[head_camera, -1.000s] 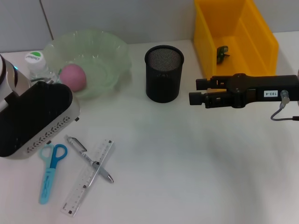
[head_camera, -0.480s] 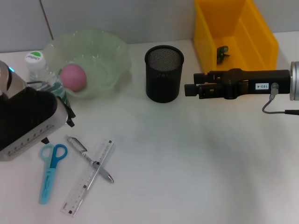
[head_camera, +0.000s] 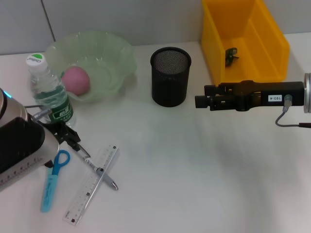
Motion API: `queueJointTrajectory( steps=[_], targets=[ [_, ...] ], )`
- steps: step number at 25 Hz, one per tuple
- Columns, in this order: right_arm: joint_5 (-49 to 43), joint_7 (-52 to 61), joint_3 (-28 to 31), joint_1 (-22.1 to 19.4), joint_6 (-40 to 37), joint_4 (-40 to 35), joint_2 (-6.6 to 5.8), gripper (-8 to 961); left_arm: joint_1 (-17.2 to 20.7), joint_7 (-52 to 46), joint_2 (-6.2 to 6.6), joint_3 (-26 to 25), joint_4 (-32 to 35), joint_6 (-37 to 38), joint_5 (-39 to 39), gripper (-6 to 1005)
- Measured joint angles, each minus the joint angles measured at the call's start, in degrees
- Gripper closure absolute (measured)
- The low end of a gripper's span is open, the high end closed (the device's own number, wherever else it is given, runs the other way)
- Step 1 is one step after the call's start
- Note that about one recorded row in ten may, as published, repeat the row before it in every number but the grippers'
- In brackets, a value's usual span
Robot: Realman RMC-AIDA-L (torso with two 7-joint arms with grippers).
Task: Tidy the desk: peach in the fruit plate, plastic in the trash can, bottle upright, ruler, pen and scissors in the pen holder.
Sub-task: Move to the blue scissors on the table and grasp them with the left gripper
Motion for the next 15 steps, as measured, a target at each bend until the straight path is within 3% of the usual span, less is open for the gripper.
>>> queueJointTrajectory(
  steps=[7,9,15],
  targets=[
    [-0.9,0.8,-0.1,0.0,-0.7,0.0,-0.35,129,5.2,0.8,0.60,2.0,6.2,-0.9,-2.3,348],
    [-1.3,0.7,-0.1,0.4,-0.7,0.0,-0.45,129,7.9,1.2,1.24,5.8,7.2,-4.6,-2.6,349],
    [-2.2,0.4,0.2,1.0,-0.7,-0.3,-0.56,129,9.6,1.2,1.45,7.6,7.6,-6.2,-2.7,350]
  ],
)
